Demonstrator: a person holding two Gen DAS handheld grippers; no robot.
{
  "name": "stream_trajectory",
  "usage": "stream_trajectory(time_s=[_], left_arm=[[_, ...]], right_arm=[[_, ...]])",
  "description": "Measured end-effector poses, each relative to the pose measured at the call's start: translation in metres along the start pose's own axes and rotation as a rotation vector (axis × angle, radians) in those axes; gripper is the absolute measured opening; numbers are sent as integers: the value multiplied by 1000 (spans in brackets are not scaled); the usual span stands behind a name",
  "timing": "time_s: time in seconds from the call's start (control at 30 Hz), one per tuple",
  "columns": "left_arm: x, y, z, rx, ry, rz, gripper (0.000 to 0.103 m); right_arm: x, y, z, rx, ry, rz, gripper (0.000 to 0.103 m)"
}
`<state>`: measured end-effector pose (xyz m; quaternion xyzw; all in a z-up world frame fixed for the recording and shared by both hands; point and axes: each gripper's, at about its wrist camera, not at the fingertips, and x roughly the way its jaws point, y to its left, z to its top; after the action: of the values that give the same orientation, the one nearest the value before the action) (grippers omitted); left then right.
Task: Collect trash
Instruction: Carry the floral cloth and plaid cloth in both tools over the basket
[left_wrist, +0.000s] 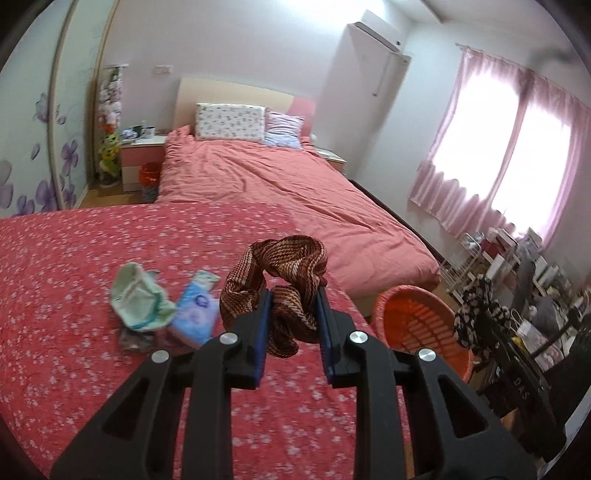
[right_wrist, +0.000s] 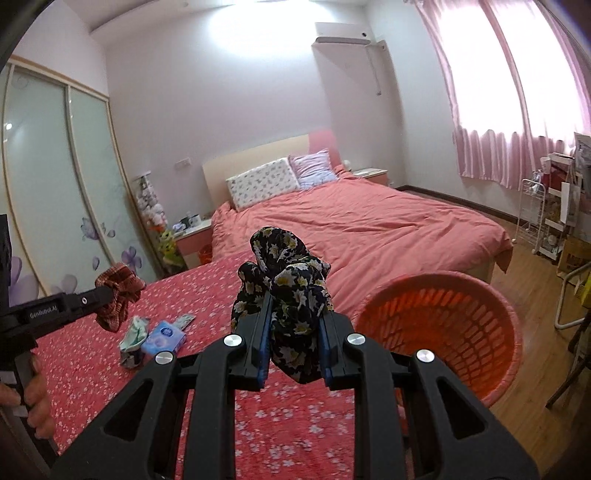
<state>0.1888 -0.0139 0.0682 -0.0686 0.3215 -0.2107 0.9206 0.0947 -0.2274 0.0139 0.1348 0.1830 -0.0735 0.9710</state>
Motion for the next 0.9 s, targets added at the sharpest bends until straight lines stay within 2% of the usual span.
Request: stream_trajectory(time_s=[0.13, 0.63, 0.9], left_arm=[[9, -22, -5, 37, 12, -20, 24], [54, -95, -18, 88, 86, -176, 24], [83, -135, -26, 111, 131, -253, 24]], right_arm=[[-5, -17, 1, 18, -19, -31, 21], [-12, -68, 5, 107, -62, -116, 21], [-4, -96, 4, 153, -55, -168, 21]])
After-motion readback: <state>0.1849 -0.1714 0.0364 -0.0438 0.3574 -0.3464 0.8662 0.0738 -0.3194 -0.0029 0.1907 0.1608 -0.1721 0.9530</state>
